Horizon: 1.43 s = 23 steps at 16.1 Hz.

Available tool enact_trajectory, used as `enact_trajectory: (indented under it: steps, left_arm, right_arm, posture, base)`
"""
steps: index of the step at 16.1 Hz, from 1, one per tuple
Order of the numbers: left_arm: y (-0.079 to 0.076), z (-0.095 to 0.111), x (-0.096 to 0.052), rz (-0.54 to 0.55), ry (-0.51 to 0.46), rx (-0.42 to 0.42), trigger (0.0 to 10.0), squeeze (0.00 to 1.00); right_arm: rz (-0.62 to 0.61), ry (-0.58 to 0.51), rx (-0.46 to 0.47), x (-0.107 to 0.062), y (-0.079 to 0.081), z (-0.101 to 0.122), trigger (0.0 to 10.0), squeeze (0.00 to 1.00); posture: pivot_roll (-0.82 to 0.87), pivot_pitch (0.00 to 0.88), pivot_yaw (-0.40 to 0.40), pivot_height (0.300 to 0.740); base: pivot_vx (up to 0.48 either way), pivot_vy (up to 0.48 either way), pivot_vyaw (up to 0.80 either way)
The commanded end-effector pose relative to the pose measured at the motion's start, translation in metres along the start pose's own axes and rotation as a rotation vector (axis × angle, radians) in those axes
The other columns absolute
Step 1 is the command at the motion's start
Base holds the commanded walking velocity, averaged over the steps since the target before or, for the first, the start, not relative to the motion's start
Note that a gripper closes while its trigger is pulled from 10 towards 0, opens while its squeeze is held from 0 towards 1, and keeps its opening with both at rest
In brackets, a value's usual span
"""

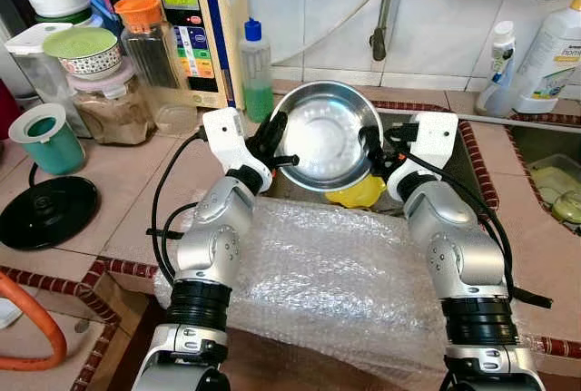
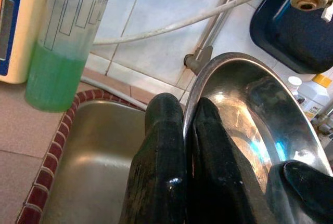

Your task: Kitchen organization

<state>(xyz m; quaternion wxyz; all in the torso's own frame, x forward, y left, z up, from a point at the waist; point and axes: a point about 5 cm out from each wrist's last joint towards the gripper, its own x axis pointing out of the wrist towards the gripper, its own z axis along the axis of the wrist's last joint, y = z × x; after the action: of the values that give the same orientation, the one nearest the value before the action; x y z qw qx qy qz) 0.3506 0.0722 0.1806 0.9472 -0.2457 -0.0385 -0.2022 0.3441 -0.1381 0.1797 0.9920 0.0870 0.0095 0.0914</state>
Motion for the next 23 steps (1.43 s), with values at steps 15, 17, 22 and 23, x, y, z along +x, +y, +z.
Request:
enact_trajectory:
  steps: [15, 17, 22, 23]
  left_arm:
    - [-0.007, 0.008, 0.002, -0.045, -0.031, 0.038, 0.0, 0.00]
    - [-0.009, 0.006, 0.001, -0.062, -0.022, 0.035, 10.0, 0.23]
    - [-0.010, -0.002, -0.006, -0.091, 0.032, 0.065, 10.0, 1.00]
    - [-0.009, -0.005, -0.009, -0.106, 0.057, 0.075, 10.0, 1.00]
  right_arm:
    - [0.020, 0.159, 0.004, -0.003, -0.004, -0.018, 0.0, 0.00]
    - [-0.052, 0.147, -0.041, -0.002, -0.011, -0.016, 0.0, 0.00]
    - [-0.242, 0.068, -0.139, 0.001, -0.031, -0.007, 0.0, 0.00]
    - [-0.281, 0.044, -0.163, 0.002, -0.034, -0.005, 0.0, 0.00]
  posture:
    - [-0.03, 0.000, 0.051, 0.740]
    - [-0.03, 0.000, 0.051, 0.740]
    - [-0.01, 0.000, 0.069, 0.740]
    - [0.00, 0.000, 0.079, 0.740]
  base:
    - [0.000, 0.000, 0.00]
    - [0.000, 0.000, 0.00]
    - [0.000, 0.000, 0.00]
    - [0.000, 0.000, 0.00]
